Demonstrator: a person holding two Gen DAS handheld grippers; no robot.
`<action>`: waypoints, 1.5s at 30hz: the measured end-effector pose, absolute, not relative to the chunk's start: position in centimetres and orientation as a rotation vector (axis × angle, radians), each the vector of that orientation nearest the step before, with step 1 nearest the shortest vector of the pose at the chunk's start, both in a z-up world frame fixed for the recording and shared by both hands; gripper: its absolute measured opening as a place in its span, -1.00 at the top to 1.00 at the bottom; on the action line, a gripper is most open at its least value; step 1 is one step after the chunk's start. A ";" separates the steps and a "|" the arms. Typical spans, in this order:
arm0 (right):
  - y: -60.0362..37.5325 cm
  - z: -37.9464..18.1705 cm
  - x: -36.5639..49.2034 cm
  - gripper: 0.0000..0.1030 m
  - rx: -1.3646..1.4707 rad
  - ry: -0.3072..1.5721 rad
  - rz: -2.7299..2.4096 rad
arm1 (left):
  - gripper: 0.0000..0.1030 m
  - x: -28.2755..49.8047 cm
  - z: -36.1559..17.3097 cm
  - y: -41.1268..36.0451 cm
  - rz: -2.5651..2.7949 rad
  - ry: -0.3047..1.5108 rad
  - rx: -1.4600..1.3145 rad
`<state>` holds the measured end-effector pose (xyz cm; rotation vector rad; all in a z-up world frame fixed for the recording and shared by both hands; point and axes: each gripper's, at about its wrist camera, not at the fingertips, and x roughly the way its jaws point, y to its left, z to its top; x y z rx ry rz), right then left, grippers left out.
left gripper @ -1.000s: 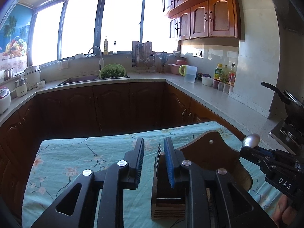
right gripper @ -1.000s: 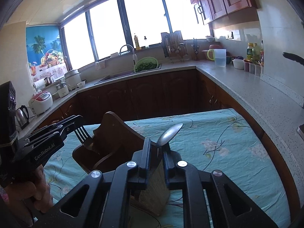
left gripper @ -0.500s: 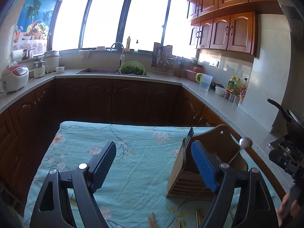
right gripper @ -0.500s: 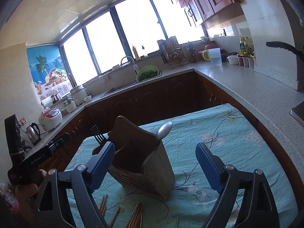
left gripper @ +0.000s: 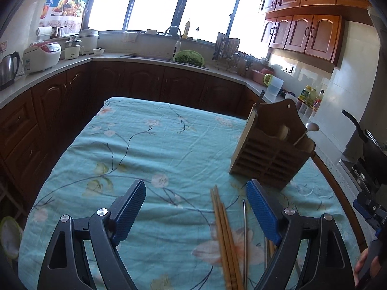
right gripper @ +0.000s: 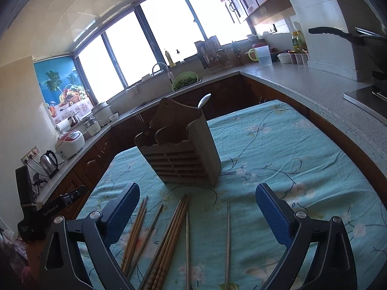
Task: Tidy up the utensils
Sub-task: 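Grasp a steel chopstick with the right tool while the left grasps a wooden chopstick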
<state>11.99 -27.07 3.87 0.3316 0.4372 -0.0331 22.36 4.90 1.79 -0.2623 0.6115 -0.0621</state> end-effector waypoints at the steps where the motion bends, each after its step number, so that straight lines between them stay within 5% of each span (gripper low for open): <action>1: -26.9 3.5 11.7 -0.90 0.329 0.445 -0.035 | -0.65 21.8 1.7 5.0 -0.059 0.619 -0.261; 22: -24.9 -0.5 12.5 -0.87 0.274 0.594 -0.054 | -0.63 22.0 0.1 5.0 -0.035 0.737 -0.221; 25: -25.0 -0.8 13.1 -0.72 0.264 0.613 -0.060 | -0.60 23.4 -0.3 4.7 -0.034 0.770 -0.218; 30: -25.7 -1.7 14.8 -0.20 0.250 0.676 -0.083 | -0.38 26.4 -0.9 3.5 -0.056 0.823 -0.195; 45: -27.4 -4.9 18.6 0.42 0.211 0.813 -0.133 | 0.14 35.3 -4.5 -0.1 -0.076 0.948 -0.072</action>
